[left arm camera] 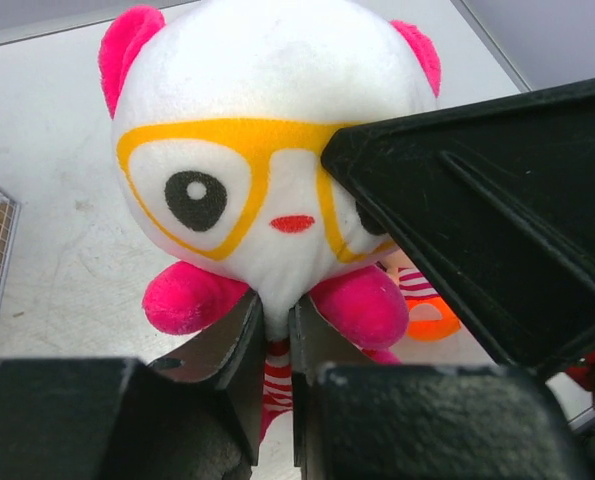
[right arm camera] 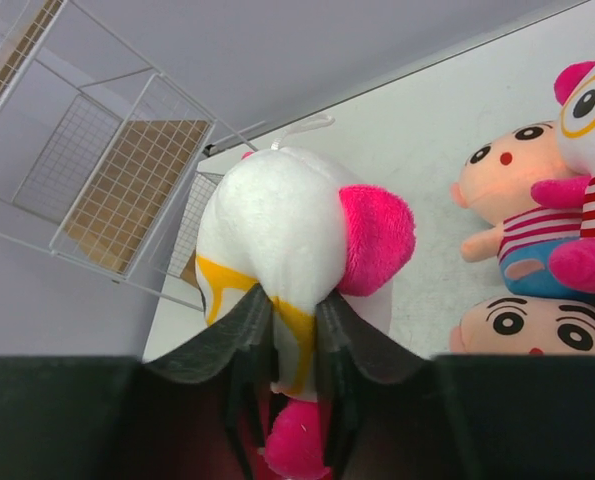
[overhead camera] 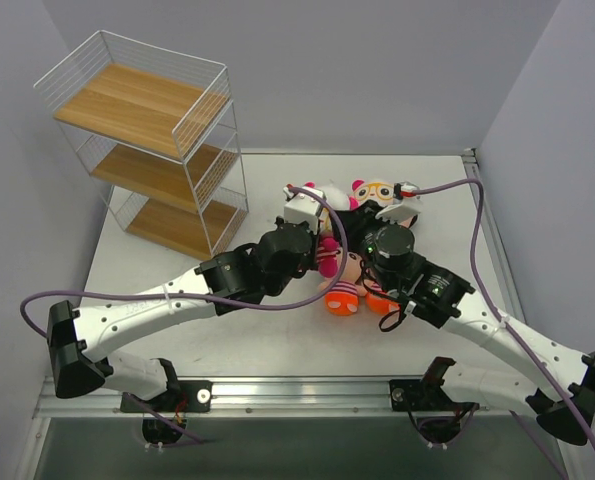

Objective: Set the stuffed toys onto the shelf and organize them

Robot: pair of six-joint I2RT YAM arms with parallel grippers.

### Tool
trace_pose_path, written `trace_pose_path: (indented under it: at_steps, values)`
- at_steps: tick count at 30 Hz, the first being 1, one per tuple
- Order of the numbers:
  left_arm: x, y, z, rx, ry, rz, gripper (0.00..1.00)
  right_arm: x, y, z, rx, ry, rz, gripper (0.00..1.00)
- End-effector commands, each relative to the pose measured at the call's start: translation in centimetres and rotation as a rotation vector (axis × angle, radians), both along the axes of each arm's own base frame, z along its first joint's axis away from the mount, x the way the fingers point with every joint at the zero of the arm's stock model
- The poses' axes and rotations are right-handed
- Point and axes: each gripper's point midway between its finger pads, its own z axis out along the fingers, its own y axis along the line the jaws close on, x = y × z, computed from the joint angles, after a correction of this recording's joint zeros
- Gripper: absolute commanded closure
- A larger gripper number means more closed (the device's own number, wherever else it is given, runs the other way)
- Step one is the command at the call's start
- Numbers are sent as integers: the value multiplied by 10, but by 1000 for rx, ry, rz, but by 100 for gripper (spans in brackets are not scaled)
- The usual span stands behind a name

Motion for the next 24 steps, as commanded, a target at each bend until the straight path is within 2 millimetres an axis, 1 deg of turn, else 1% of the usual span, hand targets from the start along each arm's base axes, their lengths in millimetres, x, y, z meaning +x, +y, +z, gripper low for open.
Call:
trace_pose_path:
  at_steps: [1,2,3,4,5,7,8,10,11,12,13,14,15,16,17,18,19,20,22,23,24]
  values:
    - [-1,8,34,-69,-70,1,98,-4,-6,40,77,-91,-8,70]
    - [-2,10,36,-58,-80,-8,98,-5,-9,42,65,-98,-8,58]
    - [-3,13,42,-65,-92,-14,98,-9,-12,45,61,-101,-3,52]
    - [-4,14,46,-69,-103,-21,98,-11,-14,53,64,-114,1,46]
    - [-6,17,54,-71,-121,-36,98,-13,-17,59,63,-128,3,35]
    - [-8,19,63,-76,-140,-50,98,-18,-24,72,51,-152,7,25]
    - [-10,22,71,-83,-156,-62,98,-21,-30,81,58,-171,5,18]
    - [-14,22,83,-98,-171,-92,98,-26,-36,87,38,-191,9,12]
    - [-16,22,89,-94,-185,-109,98,-31,-42,94,47,-213,13,8]
    - [-20,22,102,-111,-196,-135,98,-33,-45,98,45,-226,14,6]
    - [-21,23,109,-117,-204,-141,98,-36,-47,101,34,-241,21,4]
    - [-22,25,116,-111,-219,-150,97,-42,-54,108,42,-262,24,1]
    - [-23,26,118,-99,-222,-159,98,-44,-58,112,36,-276,24,0]
    - [-26,28,137,-122,-244,-168,97,-48,-62,115,19,-298,30,0]
    - [-26,29,143,-109,-264,-175,98,-53,-69,122,27,-321,27,0]
    - [-27,31,151,-106,-278,-181,97,-54,-71,120,18,-329,25,0]
    - [-29,34,169,-132,-306,-188,97,-55,-74,121,11,-339,22,0]
    - [-28,36,179,-121,-337,-190,97,-59,-79,123,6,-354,21,1]
    - [-27,41,197,-121,-376,-183,96,-60,-82,119,-16,-356,20,1]
    - [-27,46,219,-139,-414,-175,96,-61,-84,118,-34,-361,20,0]
    - [-26,49,226,-117,-439,-172,97,-61,-84,115,-50,-354,22,0]
